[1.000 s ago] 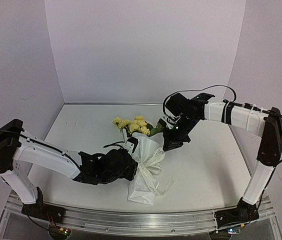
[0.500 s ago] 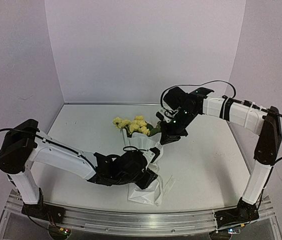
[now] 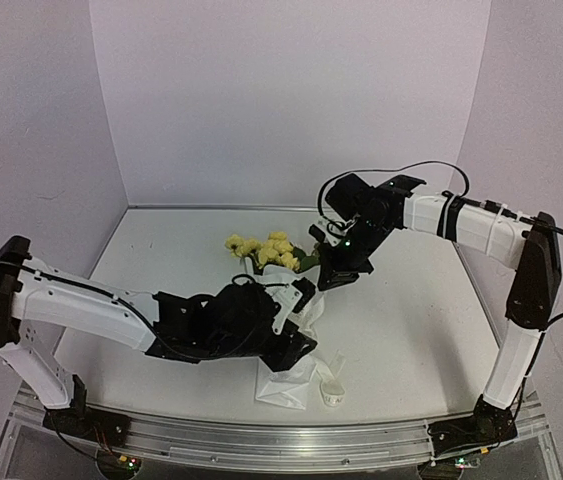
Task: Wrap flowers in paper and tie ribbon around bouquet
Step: Cross the half-tied ribbon over the folded bouquet.
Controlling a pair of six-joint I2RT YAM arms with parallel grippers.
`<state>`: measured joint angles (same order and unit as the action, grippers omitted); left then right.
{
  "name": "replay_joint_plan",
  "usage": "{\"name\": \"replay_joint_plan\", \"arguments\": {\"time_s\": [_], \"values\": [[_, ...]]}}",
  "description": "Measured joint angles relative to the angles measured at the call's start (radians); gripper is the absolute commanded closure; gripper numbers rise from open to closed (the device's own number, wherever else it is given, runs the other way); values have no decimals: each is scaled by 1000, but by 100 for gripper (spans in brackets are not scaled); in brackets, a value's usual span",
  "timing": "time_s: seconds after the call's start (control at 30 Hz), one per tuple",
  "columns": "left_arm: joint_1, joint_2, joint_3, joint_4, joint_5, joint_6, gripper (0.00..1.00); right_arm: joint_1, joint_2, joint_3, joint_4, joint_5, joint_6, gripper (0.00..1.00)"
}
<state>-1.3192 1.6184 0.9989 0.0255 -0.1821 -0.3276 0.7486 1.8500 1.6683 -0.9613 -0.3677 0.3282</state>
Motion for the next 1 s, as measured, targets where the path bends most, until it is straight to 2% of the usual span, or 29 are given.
{"name": "replay_joint_plan", "arguments": {"time_s": [0.17,0.3,0.4,0.57,1.0], "values": [[77,-96,0,10,41,6,47,2,-8,-21,26,-33,-12,100],[215,-100,0,18,128,46,50,15,-36,-57,51,-61,-20,100],[279,-76,1,17,180,89,53,38,-59,-71,66,-73,-32,100],[311,-10,6,15,278,153,54,76,-82,-77,85,-82,-48,100],[319,-5,9,29,423,227,56,95,-83,-75,89,-92,-55,100]]}}
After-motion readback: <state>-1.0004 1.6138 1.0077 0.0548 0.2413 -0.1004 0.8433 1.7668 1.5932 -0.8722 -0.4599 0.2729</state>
